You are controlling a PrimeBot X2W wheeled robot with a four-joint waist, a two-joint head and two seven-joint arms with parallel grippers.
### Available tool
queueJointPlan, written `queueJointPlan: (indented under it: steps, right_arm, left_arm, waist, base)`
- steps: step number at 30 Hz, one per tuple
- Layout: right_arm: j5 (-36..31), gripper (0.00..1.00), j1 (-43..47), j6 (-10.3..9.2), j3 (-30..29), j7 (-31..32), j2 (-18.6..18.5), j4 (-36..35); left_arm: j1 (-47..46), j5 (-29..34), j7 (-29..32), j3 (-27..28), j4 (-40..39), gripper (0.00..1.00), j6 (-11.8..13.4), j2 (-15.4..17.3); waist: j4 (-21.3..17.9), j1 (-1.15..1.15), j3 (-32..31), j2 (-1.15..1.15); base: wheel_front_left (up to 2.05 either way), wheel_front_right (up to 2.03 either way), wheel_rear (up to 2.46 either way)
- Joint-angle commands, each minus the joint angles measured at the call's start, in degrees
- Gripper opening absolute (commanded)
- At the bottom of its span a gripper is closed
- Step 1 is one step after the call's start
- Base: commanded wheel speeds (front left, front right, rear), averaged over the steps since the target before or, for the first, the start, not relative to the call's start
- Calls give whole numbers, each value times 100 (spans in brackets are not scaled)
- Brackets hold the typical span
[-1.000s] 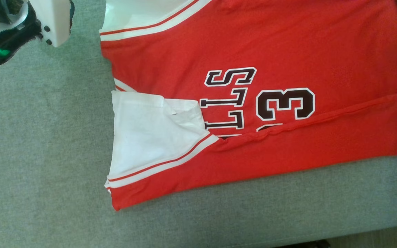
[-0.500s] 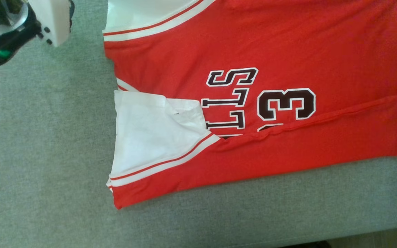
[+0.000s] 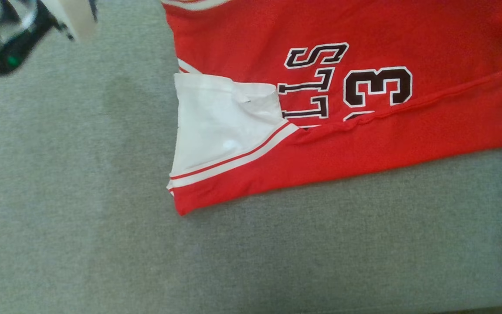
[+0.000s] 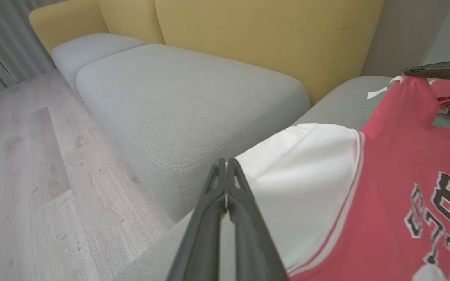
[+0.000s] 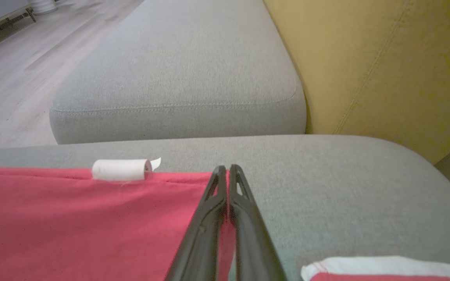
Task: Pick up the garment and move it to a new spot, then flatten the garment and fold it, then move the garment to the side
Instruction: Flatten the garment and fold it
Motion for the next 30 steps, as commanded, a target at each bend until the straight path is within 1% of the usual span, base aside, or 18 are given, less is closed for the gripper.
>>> queueJointPlan:
  steps: [1,5,9,12,15,16,20,23,30]
  right_arm:
    - [66,0,288,-5,-20,-77,-147,-86]
    - [159,0,666,-5,-90,-197,-212,-87]
    - [236,0,1067,-5,-212,-329,-276,-104]
    - [291,0,1491,-5,-314,-438,-379,-187]
    - [306,0,1824,-5,-423,-488,-438,-290]
    - [306,0,1824,-5,-423,-488,-438,-290]
    - [286,0,2278,-5,-597,-526,-453,-489]
    - [254,0,2571,-5,-771,-554,-441,-640]
    - [48,0,3191,-5,-1311,-535,-372,-1029]
  left_arm:
    - [-2,-32,-45,264,-115,0,10,174]
    - [585,-171,-101,262,-566,0,10,261]
    - [1221,-216,-259,261,-1001,0,10,508]
    - [1848,-199,-535,261,-1318,0,23,668]
    - [2250,-45,-688,261,-1567,0,157,691]
    - [2250,-45,-688,261,-1567,0,157,691]
    - [2747,166,-806,261,-1838,0,428,690]
    - [3054,210,-944,261,-1939,0,617,687]
    - [3504,365,-1162,260,-1969,0,822,623]
  waist:
    - [87,0,-104,0]
    - [202,0,-268,0]
    - [296,0,-453,0]
    - [374,0,-606,0]
    - [442,0,-680,0]
    - [442,0,-680,0]
    - [491,0,-718,0]
    - [509,0,-721,0]
    - [521,0,-735,0]
  base:
    - [0,0,0]
    - [0,0,0]
    - [0,0,0]
    - [0,0,0]
    - [0,0,0]
    - [0,0,0]
    - [0,0,0]
    - [0,0,0]
    - [0,0,0]
